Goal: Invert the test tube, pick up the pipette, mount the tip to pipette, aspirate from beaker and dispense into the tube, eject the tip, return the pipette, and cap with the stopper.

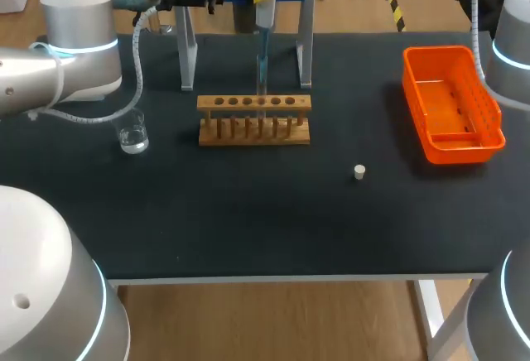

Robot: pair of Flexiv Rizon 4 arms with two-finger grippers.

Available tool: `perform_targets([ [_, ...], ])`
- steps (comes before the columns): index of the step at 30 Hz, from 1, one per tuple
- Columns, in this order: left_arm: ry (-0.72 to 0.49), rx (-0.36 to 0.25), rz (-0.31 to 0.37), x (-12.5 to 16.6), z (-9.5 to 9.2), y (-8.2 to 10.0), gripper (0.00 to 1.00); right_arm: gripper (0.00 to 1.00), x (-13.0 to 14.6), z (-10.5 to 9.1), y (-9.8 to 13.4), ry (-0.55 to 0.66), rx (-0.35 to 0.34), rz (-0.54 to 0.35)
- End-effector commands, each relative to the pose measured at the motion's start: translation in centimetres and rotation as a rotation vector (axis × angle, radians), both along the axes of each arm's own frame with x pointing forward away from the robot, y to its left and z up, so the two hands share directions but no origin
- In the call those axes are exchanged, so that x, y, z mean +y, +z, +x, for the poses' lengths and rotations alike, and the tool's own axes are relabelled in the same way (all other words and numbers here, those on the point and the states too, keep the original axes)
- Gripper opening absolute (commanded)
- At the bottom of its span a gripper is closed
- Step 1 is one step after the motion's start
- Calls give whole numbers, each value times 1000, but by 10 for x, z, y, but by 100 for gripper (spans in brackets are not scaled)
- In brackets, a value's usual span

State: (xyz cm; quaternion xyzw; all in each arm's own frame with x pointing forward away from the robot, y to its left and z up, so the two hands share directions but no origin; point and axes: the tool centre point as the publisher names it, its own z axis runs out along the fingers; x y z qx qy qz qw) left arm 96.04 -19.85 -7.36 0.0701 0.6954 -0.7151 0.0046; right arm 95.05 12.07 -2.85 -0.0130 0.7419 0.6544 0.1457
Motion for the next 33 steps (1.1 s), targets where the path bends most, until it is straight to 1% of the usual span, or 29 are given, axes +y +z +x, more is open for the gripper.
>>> perform_targets([
  [1, -6, 0, 1, 1, 2, 0, 0, 34, 4, 3, 5, 6, 2, 8],
  [3, -6, 0, 1, 1, 2, 0, 0, 2, 8, 3, 8, 11, 9, 17],
  [4, -6, 0, 1, 1, 2, 0, 0, 0, 9, 3, 9, 20, 15, 26],
  [6, -6, 0, 1, 1, 2, 0, 0, 0, 13, 2, 13, 43, 29, 53],
  [10, -6, 0, 1, 1, 2, 0, 0, 0, 19, 3, 20, 67, 45, 79],
  [13, -6, 0, 1, 1, 2, 0, 0, 0, 23, 3, 25, 82, 55, 80],
  [19, -6, 0, 1, 1, 2, 0, 0, 0, 32, 3, 32, 123, 99, 73],
  [23, -6, 0, 1, 1, 2, 0, 0, 0, 40, 2, 36, 142, 123, 54],
  [27, -6, 0, 1, 1, 2, 0, 0, 0, 48, 3, 38, 166, 161, 47],
  [30, -6, 0, 1, 1, 2, 0, 0, 0, 54, 4, 39, 196, 208, 65],
  [33, -6, 0, 1, 1, 2, 0, 0, 0, 62, 3, 40, 205, 216, 65],
])
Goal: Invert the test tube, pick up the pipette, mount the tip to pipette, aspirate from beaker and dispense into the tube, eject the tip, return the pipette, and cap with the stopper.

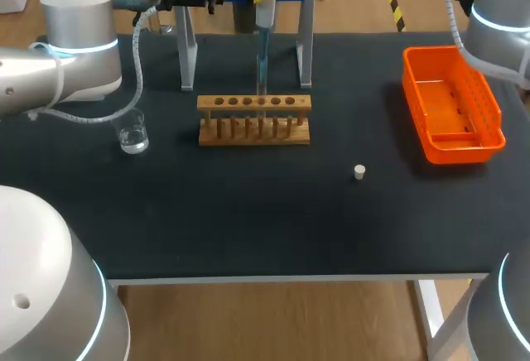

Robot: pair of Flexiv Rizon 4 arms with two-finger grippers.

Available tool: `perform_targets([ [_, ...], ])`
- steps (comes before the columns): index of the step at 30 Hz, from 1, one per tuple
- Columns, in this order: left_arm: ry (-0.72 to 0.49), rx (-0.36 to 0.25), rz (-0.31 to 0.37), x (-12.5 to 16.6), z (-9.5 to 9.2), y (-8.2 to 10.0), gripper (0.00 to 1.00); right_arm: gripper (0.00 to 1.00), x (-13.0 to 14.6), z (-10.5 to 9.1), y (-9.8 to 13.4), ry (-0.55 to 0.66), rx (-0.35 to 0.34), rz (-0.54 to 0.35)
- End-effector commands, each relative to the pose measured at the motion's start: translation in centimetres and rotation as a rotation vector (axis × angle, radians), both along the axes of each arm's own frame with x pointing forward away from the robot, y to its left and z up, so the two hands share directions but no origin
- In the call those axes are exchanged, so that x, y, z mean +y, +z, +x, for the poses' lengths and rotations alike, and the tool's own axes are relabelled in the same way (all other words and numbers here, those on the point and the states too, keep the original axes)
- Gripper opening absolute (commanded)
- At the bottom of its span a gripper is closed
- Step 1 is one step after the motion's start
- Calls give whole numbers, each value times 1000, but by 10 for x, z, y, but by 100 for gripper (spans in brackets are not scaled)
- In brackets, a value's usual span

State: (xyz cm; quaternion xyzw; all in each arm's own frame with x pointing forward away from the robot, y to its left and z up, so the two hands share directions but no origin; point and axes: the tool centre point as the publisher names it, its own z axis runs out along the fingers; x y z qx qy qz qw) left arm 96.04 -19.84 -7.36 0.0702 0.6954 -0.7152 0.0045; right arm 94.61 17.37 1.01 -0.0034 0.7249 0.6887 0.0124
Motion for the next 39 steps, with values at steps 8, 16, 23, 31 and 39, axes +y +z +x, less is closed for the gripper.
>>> perform_targets([
  [8, -6, 0, 1, 0, 2, 0, 0, 0, 20, 2, -2, 56, 33, -7],
  [16, -6, 0, 1, 0, 2, 0, 0, 0, 28, -3, -4, 72, 38, -6],
  [23, -6, 0, 1, 0, 2, 0, 0, 0, 34, -4, -6, 80, 31, -15],
  [31, -6, 0, 1, 0, 2, 0, 0, 0, 42, -3, -6, 88, 20, -20],
  [39, -6, 0, 1, 0, 2, 0, 0, 0, 49, -1, -7, 95, 13, -26],
])
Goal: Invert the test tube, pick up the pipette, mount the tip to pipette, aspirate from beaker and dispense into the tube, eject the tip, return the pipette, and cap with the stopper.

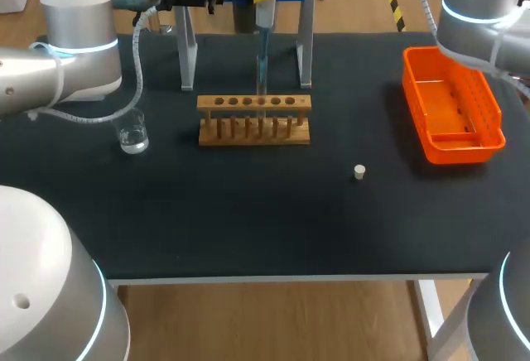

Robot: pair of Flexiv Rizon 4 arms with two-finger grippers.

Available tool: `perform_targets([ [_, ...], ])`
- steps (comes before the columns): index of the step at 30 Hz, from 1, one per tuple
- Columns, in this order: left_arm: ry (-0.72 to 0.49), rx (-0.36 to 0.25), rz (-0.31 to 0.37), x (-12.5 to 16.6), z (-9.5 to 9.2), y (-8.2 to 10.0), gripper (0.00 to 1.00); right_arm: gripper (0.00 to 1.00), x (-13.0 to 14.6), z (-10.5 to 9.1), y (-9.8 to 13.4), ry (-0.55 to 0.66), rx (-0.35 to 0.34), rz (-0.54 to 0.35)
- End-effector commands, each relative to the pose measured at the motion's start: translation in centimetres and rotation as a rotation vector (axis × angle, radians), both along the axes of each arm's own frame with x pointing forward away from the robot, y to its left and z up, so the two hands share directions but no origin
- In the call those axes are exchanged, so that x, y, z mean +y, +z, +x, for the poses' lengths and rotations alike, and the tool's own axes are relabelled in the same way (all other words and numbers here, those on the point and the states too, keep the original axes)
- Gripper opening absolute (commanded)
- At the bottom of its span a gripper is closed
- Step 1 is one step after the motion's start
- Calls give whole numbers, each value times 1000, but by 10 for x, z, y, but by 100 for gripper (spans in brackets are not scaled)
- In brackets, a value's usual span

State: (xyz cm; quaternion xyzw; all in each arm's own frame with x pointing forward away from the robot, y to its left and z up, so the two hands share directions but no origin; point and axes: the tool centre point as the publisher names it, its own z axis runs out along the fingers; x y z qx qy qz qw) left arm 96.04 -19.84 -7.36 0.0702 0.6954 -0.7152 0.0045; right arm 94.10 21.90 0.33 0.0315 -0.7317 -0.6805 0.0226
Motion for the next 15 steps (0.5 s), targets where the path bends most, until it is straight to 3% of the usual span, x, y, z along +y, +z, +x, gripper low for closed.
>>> perform_targets([
  [1, -6, 0, 1, 1, 2, 0, 0, 0, 4, 4, -1, 7, 0, -4],
  [15, -6, 0, 1, 1, 2, 0, 0, 0, 11, 11, -3, -1, -21, -16],
])
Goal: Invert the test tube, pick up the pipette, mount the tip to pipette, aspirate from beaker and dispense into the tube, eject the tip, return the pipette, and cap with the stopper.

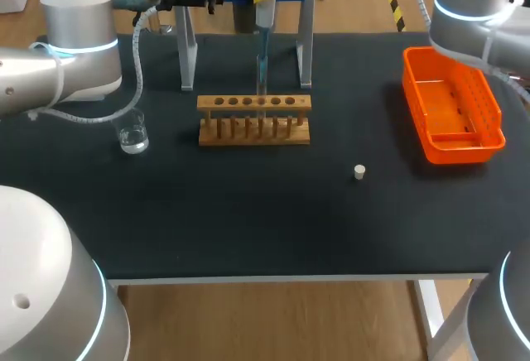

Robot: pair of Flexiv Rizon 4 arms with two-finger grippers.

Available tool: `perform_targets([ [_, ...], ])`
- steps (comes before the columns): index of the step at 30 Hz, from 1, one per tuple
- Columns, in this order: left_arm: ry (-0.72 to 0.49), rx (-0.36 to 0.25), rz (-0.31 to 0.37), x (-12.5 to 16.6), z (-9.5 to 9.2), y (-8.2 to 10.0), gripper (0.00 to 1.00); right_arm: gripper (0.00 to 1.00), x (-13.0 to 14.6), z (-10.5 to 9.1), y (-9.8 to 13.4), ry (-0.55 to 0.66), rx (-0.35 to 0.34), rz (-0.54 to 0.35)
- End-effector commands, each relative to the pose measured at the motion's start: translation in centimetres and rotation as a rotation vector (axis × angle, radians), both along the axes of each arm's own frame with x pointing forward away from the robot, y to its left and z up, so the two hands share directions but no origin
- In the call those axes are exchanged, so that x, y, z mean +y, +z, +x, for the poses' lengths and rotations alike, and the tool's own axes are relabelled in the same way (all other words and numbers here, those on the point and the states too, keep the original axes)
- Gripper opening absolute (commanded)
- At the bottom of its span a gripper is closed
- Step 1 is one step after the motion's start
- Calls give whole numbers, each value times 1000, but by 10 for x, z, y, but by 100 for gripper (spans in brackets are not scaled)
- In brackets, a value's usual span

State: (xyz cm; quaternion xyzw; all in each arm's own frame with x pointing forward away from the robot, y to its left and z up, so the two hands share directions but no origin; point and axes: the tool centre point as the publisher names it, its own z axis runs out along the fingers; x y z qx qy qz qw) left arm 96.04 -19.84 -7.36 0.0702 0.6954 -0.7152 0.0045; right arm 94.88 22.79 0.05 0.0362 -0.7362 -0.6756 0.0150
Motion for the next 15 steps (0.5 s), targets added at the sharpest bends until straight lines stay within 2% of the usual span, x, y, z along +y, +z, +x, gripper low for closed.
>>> perform_targets([
  [1, -6, 0, 1, 0, 2, 0, 0, 0, 2, 4, -1, -1, -7, -7],
  [15, -6, 0, 1, 0, 2, 0, 0, 0, 8, 9, -5, -3, -9, -15],
])
